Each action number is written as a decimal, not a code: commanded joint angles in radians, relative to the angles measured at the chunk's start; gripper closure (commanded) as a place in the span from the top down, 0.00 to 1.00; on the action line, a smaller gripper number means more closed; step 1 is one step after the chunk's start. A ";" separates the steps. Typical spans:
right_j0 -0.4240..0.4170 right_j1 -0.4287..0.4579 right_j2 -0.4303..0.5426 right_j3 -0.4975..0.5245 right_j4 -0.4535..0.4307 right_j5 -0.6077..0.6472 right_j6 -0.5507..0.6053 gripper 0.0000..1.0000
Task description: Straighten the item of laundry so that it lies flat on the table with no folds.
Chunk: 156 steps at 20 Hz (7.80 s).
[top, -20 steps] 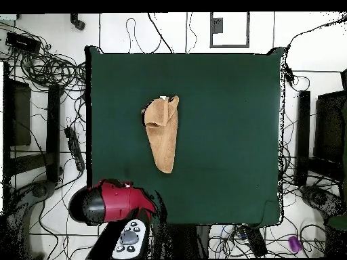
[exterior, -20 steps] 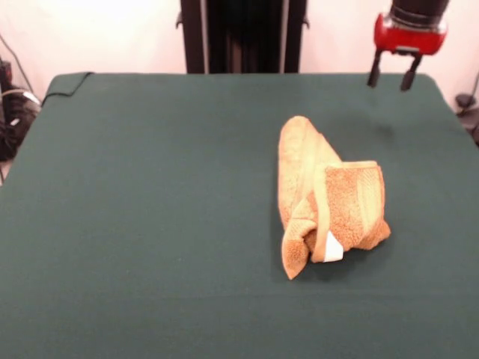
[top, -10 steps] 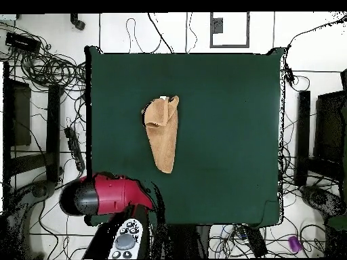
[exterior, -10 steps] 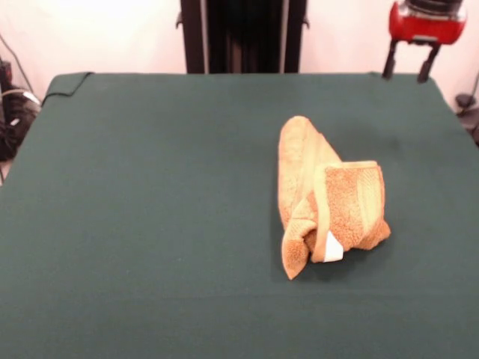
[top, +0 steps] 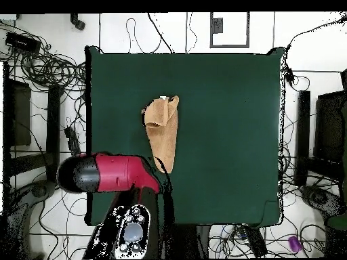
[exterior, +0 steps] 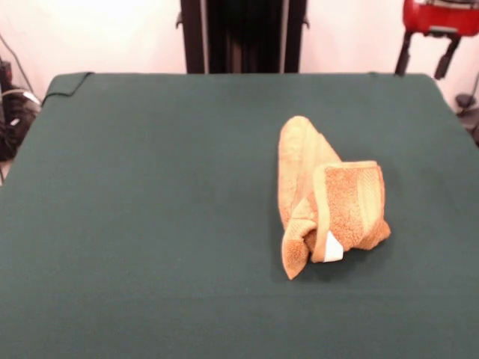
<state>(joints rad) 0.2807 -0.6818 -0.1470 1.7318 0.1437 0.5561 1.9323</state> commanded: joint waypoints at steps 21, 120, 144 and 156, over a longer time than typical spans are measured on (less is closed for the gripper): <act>-0.210 0.301 0.136 -0.437 -0.083 0.129 -0.077 1.00; -0.349 0.071 0.287 -0.144 -0.297 0.168 -0.023 0.00; -0.530 0.080 0.417 -0.141 -0.386 0.211 -0.207 0.00; -0.468 -0.004 0.376 -0.129 -0.407 0.302 -0.106 0.00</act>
<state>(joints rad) -0.2418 -0.6548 0.1426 1.5076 -0.2257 0.7002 1.9323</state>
